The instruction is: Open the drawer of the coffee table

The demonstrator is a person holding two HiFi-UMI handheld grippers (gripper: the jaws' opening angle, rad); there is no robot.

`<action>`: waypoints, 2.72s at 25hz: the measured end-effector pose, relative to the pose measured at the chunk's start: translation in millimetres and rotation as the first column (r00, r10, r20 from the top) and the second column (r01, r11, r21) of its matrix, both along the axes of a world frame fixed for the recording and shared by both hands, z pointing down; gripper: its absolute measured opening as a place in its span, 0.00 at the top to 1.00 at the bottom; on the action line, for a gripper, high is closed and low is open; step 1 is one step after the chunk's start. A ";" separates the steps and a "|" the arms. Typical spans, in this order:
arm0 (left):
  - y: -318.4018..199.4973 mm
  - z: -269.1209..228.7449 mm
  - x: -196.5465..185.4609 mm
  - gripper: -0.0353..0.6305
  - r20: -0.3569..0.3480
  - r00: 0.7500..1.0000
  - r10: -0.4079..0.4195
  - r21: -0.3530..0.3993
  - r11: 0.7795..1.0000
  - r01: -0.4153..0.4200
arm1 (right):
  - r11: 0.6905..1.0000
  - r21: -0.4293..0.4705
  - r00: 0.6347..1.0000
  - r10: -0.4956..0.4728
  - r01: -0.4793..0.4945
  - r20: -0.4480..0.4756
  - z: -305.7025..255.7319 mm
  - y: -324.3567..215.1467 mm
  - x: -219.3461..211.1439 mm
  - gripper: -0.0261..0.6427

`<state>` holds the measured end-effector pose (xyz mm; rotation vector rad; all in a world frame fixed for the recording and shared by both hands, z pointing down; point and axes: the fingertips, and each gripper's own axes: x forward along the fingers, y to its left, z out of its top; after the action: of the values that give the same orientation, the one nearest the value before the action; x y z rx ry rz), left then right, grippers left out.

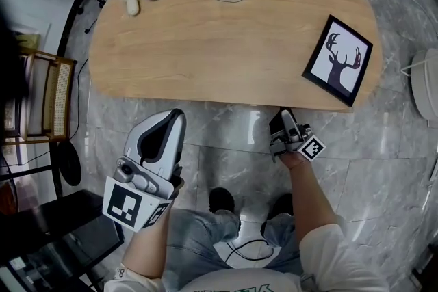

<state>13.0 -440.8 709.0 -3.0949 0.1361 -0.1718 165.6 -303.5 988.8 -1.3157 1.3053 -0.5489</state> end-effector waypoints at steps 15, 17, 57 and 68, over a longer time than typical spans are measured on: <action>27.4 -7.7 7.7 0.95 0.005 0.998 0.061 -0.062 0.996 -0.060 | 0.994 -0.020 0.991 -0.104 0.106 0.087 1.5 69.0 -102.6 0.34; 30.1 -10.2 7.3 0.95 0.004 0.998 0.065 -0.069 0.996 -0.065 | 0.992 -0.029 0.988 -0.122 0.125 0.092 1.2 77.7 -116.6 0.34; 26.8 -249.8 -4.5 0.95 0.042 0.999 -0.003 -0.156 0.988 0.009 | 0.821 -0.542 0.867 -0.393 0.181 -0.305 -354.7 153.5 -96.8 0.37; 34.2 -489.9 26.5 0.95 -0.167 0.986 0.021 -0.073 0.997 -0.034 | 0.825 -0.377 0.499 -0.137 -0.421 -0.856 -755.6 81.2 16.8 0.48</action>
<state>39.6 -406.6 219.1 -3.1813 0.0936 0.0852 182.4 -222.3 233.2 -2.3779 1.8854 -0.0690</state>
